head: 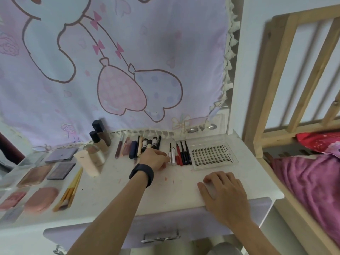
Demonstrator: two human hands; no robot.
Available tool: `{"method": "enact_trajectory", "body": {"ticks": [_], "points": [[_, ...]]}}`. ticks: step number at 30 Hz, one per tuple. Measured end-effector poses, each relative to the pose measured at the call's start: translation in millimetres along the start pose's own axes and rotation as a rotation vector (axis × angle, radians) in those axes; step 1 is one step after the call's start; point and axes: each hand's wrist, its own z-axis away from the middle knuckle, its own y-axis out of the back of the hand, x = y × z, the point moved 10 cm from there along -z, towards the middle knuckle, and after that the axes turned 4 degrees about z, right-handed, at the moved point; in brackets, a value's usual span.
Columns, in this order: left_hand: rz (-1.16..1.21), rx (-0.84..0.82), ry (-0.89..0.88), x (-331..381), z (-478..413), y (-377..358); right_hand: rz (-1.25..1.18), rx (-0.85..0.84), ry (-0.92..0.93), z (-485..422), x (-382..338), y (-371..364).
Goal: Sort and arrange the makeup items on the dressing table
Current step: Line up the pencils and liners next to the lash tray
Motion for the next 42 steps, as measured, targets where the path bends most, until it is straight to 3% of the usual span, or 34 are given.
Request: {"method": "enact_trajectory", "body": {"ticks": [13, 42], "points": [[0.006, -0.06, -0.017, 1, 9, -5, -0.002, 0.01, 0.0, 2, 0, 1], [-0.024, -0.031, -0.087, -2, 8, 4, 0.022, -0.042, 0.026, 5, -1, -5]]}}
